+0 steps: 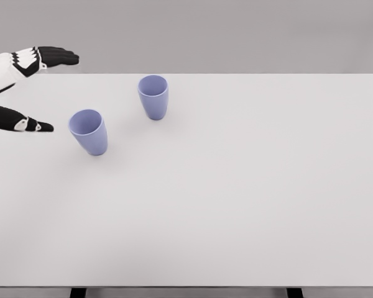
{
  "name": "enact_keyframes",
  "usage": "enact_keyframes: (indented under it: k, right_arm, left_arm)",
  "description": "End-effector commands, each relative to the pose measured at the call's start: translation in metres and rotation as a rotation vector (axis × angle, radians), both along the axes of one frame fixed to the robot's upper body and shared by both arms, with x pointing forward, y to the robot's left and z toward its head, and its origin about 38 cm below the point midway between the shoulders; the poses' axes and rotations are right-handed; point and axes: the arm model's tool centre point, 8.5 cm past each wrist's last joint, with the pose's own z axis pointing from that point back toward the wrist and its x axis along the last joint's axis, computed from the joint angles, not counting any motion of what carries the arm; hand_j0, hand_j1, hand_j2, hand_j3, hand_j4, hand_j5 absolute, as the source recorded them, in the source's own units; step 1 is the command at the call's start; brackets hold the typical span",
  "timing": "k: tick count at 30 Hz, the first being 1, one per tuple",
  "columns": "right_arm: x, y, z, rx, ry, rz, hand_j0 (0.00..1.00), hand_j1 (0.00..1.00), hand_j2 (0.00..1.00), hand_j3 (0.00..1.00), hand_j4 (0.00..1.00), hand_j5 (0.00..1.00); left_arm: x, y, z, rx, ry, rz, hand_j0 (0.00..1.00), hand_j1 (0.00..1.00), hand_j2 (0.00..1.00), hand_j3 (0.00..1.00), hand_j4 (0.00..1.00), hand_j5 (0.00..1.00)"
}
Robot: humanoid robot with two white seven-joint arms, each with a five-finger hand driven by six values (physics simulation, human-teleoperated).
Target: Place the right cup on the left cup with left arm
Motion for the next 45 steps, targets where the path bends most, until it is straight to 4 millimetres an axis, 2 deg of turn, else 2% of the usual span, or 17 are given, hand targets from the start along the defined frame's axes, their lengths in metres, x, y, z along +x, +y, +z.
enact_keyframes:
  k: [1, 3, 6, 8, 10, 12, 13, 16, 17, 25, 28, 29, 32, 37, 40, 45]
  right_arm:
    - [0.0, 0.0, 0.0, 0.0, 0.0, 0.0, 1.0, 1.0, 1.0, 1.0, 1.0, 1.0]
    - [0.0, 0.0, 0.0, 0.0, 0.0, 0.0, 1.0, 1.0, 1.0, 1.0, 1.0, 1.0]
    - [0.0, 0.0, 0.0, 0.0, 0.0, 0.0, 1.0, 1.0, 1.0, 1.0, 1.0, 1.0]
    - [0.0, 0.0, 0.0, 0.0, 0.0, 0.0, 1.0, 1.0, 1.0, 1.0, 1.0, 1.0]
    - [0.0, 0.0, 0.0, 0.0, 0.0, 0.0, 1.0, 1.0, 1.0, 1.0, 1.0, 1.0]
    - [0.0, 0.0, 0.0, 0.0, 0.0, 0.0, 1.0, 1.0, 1.0, 1.0, 1.0, 1.0]
    - [0.0, 0.0, 0.0, 0.0, 0.0, 0.0, 1.0, 1.0, 1.0, 1.0, 1.0, 1.0]
    - [0.0, 0.0, 0.0, 0.0, 0.0, 0.0, 1.0, 1.0, 1.0, 1.0, 1.0, 1.0]
    - [0.0, 0.0, 0.0, 0.0, 0.0, 0.0, 1.0, 1.0, 1.0, 1.0, 1.0, 1.0]
    - [0.0, 0.0, 0.0, 0.0, 0.0, 0.0, 1.0, 1.0, 1.0, 1.0, 1.0, 1.0]
    - [0.0, 0.0, 0.0, 0.0, 0.0, 0.0, 1.0, 1.0, 1.0, 1.0, 1.0, 1.0]
    - [0.0, 0.0, 0.0, 0.0, 0.0, 0.0, 1.0, 1.0, 1.0, 1.0, 1.0, 1.0]
    - [0.0, 0.0, 0.0, 0.0, 0.0, 0.0, 1.0, 1.0, 1.0, 1.0, 1.0, 1.0]
    - [0.0, 0.0, 0.0, 0.0, 0.0, 0.0, 1.0, 1.0, 1.0, 1.0, 1.0, 1.0]
    - [0.0, 0.0, 0.0, 0.0, 0.0, 0.0, 1.0, 1.0, 1.0, 1.0, 1.0, 1.0]
    - [0.0, 0.0, 0.0, 0.0, 0.0, 0.0, 1.0, 1.0, 1.0, 1.0, 1.0, 1.0]
  left_arm:
    - [0.012, -0.007, -0.035, -0.026, 0.256, 0.07, 1.0, 1.0, 1.0, 1.0, 1.0, 1.0]
    - [0.024, -0.018, -0.041, -0.086, 0.412, 0.099, 1.0, 1.0, 1.0, 1.0, 1.0, 1.0]
    - [0.029, -0.018, -0.039, -0.116, 0.473, 0.125, 1.0, 1.0, 1.0, 1.0, 1.0, 1.0]
    - [0.033, -0.026, -0.05, -0.161, 0.562, 0.14, 1.0, 1.0, 1.0, 1.0, 1.0, 1.0]
    - [0.036, -0.028, -0.053, -0.174, 0.6, 0.159, 1.0, 1.0, 1.0, 1.0, 1.0, 1.0]
    - [0.038, -0.03, -0.049, -0.203, 0.606, 0.145, 1.0, 1.0, 1.0, 1.0, 1.0, 1.0]
    - [0.041, -0.034, -0.038, -0.228, 0.6, 0.121, 1.0, 1.0, 1.0, 1.0, 1.0, 1.0]
    - [0.047, -0.04, -0.033, -0.219, 0.602, 0.117, 1.0, 1.0, 1.0, 1.0, 1.0, 1.0]
    - [0.059, -0.05, -0.033, -0.213, 0.632, 0.126, 1.0, 1.0, 1.0, 1.0, 1.0, 1.0]
    - [0.098, -0.085, -0.049, -0.219, 0.689, 0.108, 1.0, 1.0, 1.0, 1.0, 1.0, 1.0]
    - [0.104, -0.085, -0.051, -0.209, 0.697, 0.118, 1.0, 1.0, 1.0, 1.0, 1.0, 1.0]
    - [0.114, -0.094, -0.057, -0.197, 0.702, 0.126, 1.0, 1.0, 1.0, 1.0, 1.0, 1.0]
    - [0.126, -0.106, -0.068, -0.183, 0.697, 0.145, 1.0, 1.0, 1.0, 1.0, 1.0, 1.0]
    - [0.133, -0.114, -0.068, -0.157, 0.679, 0.157, 1.0, 1.0, 1.0, 1.0, 1.0, 1.0]
    - [0.138, -0.127, -0.07, -0.115, 0.654, 0.196, 1.0, 1.0, 1.0, 1.0, 1.0, 1.0]
    - [0.144, -0.121, -0.078, -0.114, 0.669, 0.233, 1.0, 1.0, 1.0, 1.0, 1.0, 1.0]
